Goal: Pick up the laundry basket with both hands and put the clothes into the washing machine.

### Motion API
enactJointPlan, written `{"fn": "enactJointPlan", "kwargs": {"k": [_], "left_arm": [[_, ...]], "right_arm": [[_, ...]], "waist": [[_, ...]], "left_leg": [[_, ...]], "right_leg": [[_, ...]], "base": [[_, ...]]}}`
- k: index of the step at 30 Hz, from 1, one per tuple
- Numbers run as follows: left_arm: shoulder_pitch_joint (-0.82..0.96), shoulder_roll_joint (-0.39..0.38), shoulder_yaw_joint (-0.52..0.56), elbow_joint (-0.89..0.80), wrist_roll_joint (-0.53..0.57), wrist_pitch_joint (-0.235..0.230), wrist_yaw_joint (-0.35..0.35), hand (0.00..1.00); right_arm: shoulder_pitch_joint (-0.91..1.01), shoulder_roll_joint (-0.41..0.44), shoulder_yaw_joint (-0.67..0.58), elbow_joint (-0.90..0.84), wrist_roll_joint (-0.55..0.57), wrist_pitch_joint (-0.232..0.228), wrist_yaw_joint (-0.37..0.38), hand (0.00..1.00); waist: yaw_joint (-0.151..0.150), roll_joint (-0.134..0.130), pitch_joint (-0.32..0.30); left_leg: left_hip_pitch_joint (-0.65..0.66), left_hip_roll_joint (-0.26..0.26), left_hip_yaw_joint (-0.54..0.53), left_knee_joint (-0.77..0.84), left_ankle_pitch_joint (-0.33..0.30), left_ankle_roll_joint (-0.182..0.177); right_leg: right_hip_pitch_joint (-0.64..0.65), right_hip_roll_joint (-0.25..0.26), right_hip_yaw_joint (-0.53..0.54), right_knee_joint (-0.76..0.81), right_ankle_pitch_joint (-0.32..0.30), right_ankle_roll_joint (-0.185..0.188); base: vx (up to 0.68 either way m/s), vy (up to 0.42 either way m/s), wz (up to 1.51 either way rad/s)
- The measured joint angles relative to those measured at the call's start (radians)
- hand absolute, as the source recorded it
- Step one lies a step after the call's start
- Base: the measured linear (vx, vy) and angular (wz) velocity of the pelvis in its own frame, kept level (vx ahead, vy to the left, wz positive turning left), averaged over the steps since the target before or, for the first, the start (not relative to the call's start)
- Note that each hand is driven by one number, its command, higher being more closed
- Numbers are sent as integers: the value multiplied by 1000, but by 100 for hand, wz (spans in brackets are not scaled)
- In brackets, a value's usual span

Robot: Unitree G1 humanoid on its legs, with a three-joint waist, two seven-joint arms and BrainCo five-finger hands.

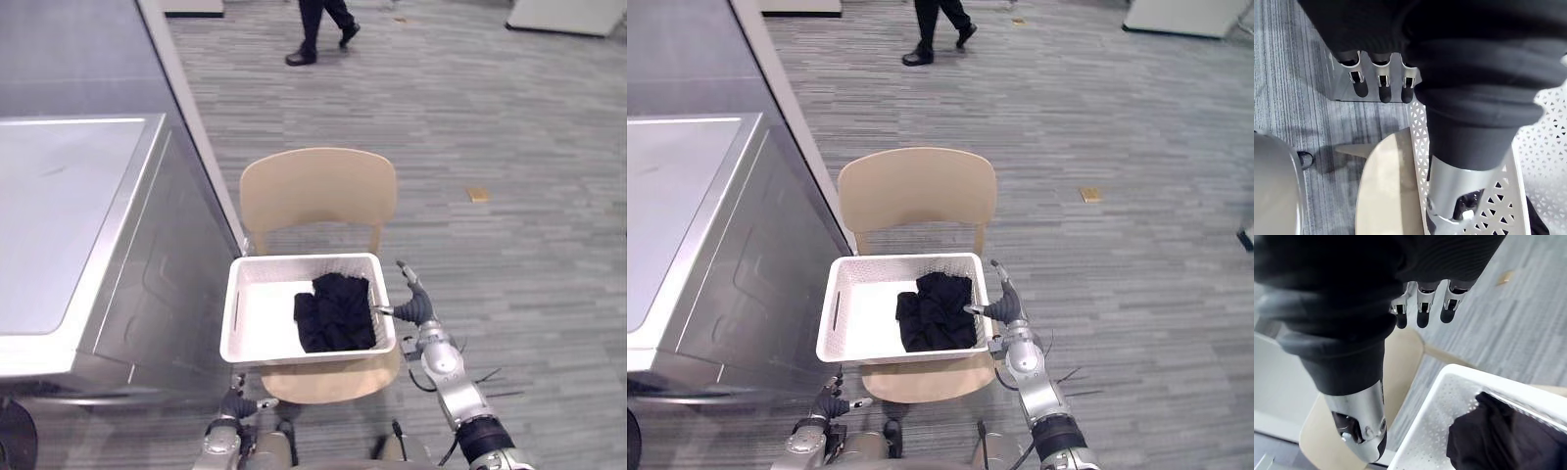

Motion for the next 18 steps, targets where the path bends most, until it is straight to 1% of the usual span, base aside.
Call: {"fn": "enactJointPlan", "kwargs": {"k": [1,2,3,4,5,6,7,9,10,11,12,13,14,15,16,17,18], "left_arm": [[-6,-4,1,3,5,-3,0,0],[-5,-23,0,1,10,-10,-2,0],[-5,-30,0,1,16,-9,-1,0],[1,-32,2,1,16,-9,-1,0],[0,-28,3,0,17,-10,-1,0],[-5,-20,3,-3,18,-12,-2,0],[-6,-20,3,-4,19,-15,-2,0],[-7,-22,3,-10,19,-25,-3,0],[-13,-22,3,-11,19,-29,-3,0],[-28,-23,2,-11,18,-29,-3,0],[-33,-25,2,-11,17,-29,-2,0],[-49,-26,2,-11,16,-29,-2,0],[-66,-26,2,-11,16,-30,-1,0],[-71,-26,2,-11,16,-30,-1,0],[-84,-21,5,-10,15,-30,2,0],[-89,-14,10,-11,14,-31,8,0],[-92,-11,10,-11,13,-32,15,0]], "right_arm": [[-22,-30,16,5,-13,2,2,0],[-51,-72,58,7,-14,2,8,0],[-66,-94,89,9,-17,2,16,0],[-88,-122,138,24,-29,1,35,0],[-103,-123,171,47,-31,0,51,0],[-109,-119,207,69,-30,-3,73,0],[-114,-118,219,82,-30,-6,78,0],[-150,-118,240,146,-29,-16,96,0],[-187,-120,245,189,-29,-21,96,0],[-254,-133,256,254,-30,-21,95,0],[-276,-141,256,272,-30,-21,94,0],[-326,-161,256,316,-30,-21,90,0],[-382,-184,257,370,-32,-21,87,0],[-404,-193,257,392,-37,-19,83,0],[-463,-209,257,457,-43,-15,79,0],[-527,-213,256,525,-59,-6,65,0],[-557,-216,255,551,-72,2,56,0]], "waist": [[-4,2,0],[3,33,11],[10,49,16],[12,67,15],[12,72,13],[13,70,16],[12,71,16],[16,72,30],[15,74,47],[22,86,79],[28,94,87],[46,110,107],[66,132,136],[69,140,149],[69,155,173],[69,160,198],[69,162,209]], "left_leg": [[-19,-2,-36,14,6,-10],[-38,11,-65,9,17,-26],[-44,21,-69,-3,27,-35],[-52,34,-92,-36,56,-52],[-52,40,-107,-67,78,-61],[-54,50,-145,-110,115,-75],[-56,54,-157,-122,127,-81],[-74,59,-202,-146,165,-86],[-89,57,-219,-151,188,-91],[-115,58,-240,-159,212,-92],[-128,59,-247,-159,213,-92],[-155,62,-259,-170,232,-94],[-171,64,-268,-201,256,-93],[-178,65,-272,-211,263,-91],[-204,62,-283,-235,282,-88],[-218,63,-282,-265,298,-87],[-223,65,-282,-276,307,-86]], "right_leg": [[13,3,-8,-14,1,29],[15,19,-39,-31,9,18],[14,28,-49,-39,15,13],[16,46,-75,-64,31,2],[22,59,-98,-82,42,-7],[35,75,-140,-108,50,-17],[41,80,-159,-116,51,-20],[50,90,-208,-130,59,-32],[47,90,-228,-131,62,-36],[36,92,-253,-130,63,-39],[26,94,-259,-129,63,-39],[1,99,-262,-127,64,-43],[-28,99,-266,-114,61,-47],[-40,98,-270,-104,58,-50],[-83,87,-282,-69,49,-53],[-121,79,-281,-39,45,-55],[-136,76,-280,-31,45,-55]], "base": [[31,-169,76],[12,-195,65],[-6,-179,47],[-1,-169,40],[12,-188,67],[7,-154,66],[-3,-145,80],[-36,-101,71],[-126,-101,80],[-142,-66,68],[-204,-58,53],[-198,-32,32],[-206,-24,29],[-230,-17,35],[-232,-1,27],[-225,-3,20],[-190,-17,0]]}}
